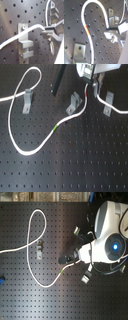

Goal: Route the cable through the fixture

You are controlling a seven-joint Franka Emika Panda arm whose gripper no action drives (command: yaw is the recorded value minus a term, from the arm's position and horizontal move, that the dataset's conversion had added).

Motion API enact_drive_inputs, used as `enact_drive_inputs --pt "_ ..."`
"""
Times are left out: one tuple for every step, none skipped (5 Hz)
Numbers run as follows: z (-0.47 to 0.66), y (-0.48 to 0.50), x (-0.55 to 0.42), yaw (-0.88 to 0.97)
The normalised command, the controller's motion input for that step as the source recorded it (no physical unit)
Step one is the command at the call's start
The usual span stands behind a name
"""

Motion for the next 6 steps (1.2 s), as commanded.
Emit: enact_drive_inputs --pt "-0.48 -0.056 -0.091 -0.07" --pt "-0.25 -0.087 -0.041 -0.08" --pt "-0.24 -0.187 -0.063 -0.2" --pt "-0.05 -0.309 0.02 -0.65" --pt "-0.02 -0.267 0.071 -0.8" --pt "-0.03 -0.217 0.064 -0.83"
